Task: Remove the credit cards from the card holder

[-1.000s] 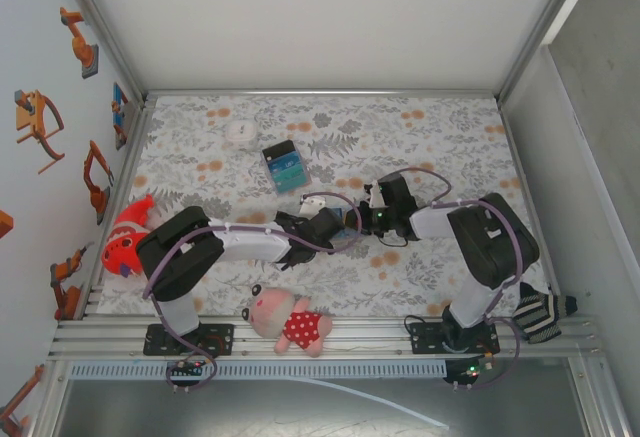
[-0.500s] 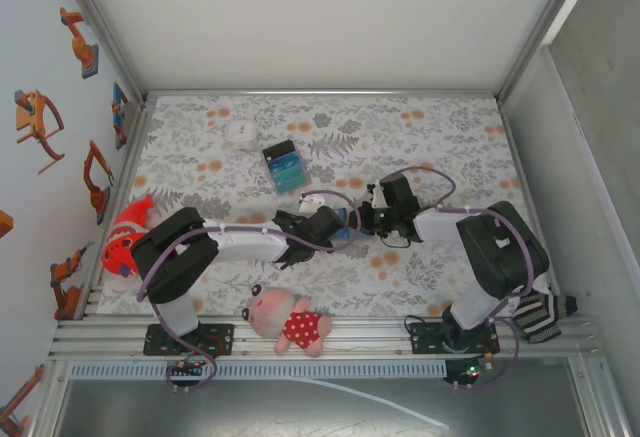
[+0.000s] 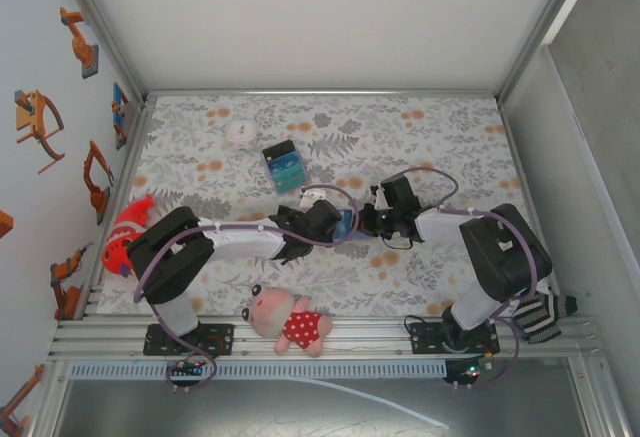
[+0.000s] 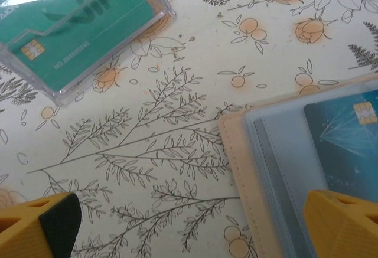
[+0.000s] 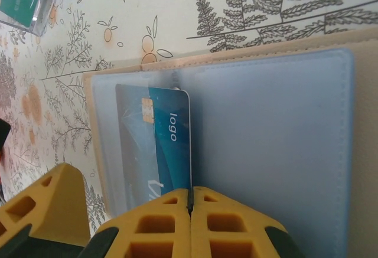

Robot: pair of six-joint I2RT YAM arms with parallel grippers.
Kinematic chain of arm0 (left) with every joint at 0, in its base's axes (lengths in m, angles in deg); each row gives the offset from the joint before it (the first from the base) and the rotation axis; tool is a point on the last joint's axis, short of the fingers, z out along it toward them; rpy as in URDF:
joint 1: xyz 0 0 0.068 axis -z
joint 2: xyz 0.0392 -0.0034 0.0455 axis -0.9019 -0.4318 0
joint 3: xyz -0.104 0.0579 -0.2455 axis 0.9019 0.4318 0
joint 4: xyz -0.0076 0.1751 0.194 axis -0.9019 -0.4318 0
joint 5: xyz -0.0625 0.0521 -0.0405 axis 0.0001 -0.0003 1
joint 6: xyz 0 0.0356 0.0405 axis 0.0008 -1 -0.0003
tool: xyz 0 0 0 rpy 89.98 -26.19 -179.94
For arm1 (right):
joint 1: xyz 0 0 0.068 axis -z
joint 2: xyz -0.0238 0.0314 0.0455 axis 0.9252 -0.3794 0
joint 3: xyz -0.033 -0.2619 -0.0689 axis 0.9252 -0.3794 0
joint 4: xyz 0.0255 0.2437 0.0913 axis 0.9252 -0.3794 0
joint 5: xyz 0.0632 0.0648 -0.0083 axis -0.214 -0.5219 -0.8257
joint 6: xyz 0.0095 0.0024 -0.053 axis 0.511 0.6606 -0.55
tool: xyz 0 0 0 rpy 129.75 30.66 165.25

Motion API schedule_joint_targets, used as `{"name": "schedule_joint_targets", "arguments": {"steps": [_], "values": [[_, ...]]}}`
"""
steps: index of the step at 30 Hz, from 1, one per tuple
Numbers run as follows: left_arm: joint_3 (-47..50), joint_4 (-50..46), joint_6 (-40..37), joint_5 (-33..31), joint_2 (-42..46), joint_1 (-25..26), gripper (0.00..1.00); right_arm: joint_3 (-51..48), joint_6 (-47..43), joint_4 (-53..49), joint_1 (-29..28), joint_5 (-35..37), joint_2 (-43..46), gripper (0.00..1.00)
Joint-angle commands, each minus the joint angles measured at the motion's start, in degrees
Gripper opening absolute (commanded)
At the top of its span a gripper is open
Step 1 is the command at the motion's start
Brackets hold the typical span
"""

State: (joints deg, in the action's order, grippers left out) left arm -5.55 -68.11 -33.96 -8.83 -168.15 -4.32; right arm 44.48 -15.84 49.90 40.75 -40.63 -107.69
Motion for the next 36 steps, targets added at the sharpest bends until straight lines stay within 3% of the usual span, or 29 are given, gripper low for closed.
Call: {"name": "schedule_joint_targets", "arguments": {"steps": [1,18,25,30,36], "values": [[-2.8,1.6,-3.5,2.7,-1.3,-1.2,0.97,-0.1,-0.6,-1.5,0.4,1.1,1.6,0.0],[-6.1,-4.1,-5.6,2.7,-6.8,-1.7,0.97,-0.7,-2.0,-3.8,2.1,1.8,4.2,0.0],[-6.4,-5.8,-5.1,2.6,-7.8,-1.6,0.97,-2.0,-0.5,0.5,2.4,-1.2,4.1,0.0],[-6.1,-6.4,-4.5,3.2,-8.4,-1.5,0.97,-3.9,2.2,8.3,2.8,-6.1,1.7,0.17],[-6.1,-7.4,-3.4,3.7,-8.9,-1.1,0.97,-5.2,5.2,16.3,3.0,-9.1,-2.0,0.22]]}}
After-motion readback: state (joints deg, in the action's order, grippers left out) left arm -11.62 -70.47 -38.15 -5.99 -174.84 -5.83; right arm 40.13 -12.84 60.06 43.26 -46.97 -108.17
